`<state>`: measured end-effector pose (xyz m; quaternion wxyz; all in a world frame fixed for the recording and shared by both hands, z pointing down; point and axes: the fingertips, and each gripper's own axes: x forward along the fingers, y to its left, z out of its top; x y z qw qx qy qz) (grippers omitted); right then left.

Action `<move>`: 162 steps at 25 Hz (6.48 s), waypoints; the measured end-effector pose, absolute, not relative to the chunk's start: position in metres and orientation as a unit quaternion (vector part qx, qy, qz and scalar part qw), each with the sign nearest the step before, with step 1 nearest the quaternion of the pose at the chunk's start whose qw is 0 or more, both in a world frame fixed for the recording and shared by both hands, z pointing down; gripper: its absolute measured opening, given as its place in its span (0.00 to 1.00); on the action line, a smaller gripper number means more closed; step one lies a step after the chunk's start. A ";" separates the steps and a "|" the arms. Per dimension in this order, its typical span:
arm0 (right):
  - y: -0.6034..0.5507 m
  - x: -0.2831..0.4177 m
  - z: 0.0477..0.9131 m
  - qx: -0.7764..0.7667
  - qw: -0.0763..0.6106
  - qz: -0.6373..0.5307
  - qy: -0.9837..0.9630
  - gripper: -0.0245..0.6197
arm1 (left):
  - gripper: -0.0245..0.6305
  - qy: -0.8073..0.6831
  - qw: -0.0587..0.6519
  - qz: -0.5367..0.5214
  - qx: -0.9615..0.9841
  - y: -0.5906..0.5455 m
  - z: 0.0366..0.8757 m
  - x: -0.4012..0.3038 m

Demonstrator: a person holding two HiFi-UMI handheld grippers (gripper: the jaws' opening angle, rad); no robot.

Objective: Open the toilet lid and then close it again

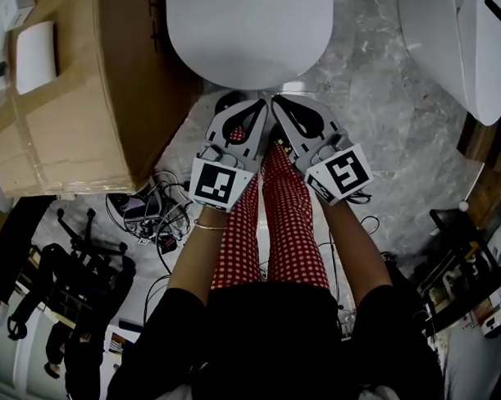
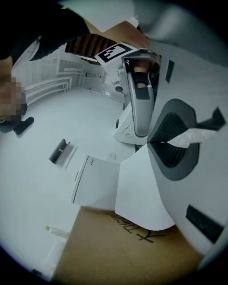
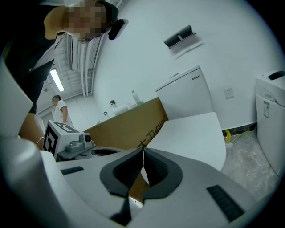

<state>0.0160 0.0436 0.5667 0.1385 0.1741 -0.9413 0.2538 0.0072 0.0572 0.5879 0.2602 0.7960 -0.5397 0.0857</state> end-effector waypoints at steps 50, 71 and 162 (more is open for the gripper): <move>0.055 0.035 0.711 0.231 0.229 0.291 -0.900 0.07 | 0.04 -0.525 0.308 0.198 0.768 0.087 0.721 -0.017; 0.053 0.034 0.732 0.254 0.245 0.313 -0.882 0.07 | 0.04 -0.534 0.342 0.175 0.753 0.083 0.738 -0.020; -0.010 0.016 0.527 0.302 0.143 0.199 -0.921 0.07 | 0.04 -0.554 0.229 0.089 0.795 0.008 0.533 -0.033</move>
